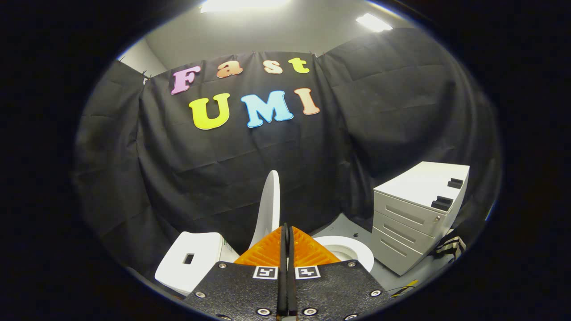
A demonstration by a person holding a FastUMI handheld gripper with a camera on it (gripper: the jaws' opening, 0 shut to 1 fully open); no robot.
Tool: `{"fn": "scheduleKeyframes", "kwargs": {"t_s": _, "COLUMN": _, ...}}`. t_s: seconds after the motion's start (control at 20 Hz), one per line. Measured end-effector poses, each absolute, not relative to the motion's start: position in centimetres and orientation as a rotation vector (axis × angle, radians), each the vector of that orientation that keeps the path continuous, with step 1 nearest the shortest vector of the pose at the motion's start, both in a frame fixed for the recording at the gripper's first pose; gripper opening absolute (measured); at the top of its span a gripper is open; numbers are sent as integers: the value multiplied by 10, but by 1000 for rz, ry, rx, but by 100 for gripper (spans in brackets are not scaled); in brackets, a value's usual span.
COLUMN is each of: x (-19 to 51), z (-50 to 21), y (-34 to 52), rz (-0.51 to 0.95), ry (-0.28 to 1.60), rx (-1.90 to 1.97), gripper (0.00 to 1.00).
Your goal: Open the toilet lid.
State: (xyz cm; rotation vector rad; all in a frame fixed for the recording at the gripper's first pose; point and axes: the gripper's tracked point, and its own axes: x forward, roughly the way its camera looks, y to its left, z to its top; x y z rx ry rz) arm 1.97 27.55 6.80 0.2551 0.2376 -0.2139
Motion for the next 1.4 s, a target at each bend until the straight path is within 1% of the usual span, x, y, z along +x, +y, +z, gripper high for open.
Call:
{"fn": "scheduleKeyframes", "kwargs": {"t_s": 0.3, "x": 20, "z": 80, "y": 307, "rz": -165, "ry": 203, "rx": 184, "gripper": 0}}
{"fn": "scheduleKeyframes", "kwargs": {"t_s": 0.7, "x": 20, "z": 98, "y": 361, "rz": -27, "ry": 149, "rx": 149, "gripper": 0}}
{"fn": "scheduleKeyframes", "kwargs": {"t_s": 1.3, "x": 15, "z": 104, "y": 430, "rz": 144, "ry": 131, "rx": 128, "gripper": 0}}
{"fn": "scheduleKeyframes", "kwargs": {"t_s": 1.4, "x": 15, "z": 104, "y": 446, "rz": 196, "ry": 135, "rx": 118, "gripper": 0}}
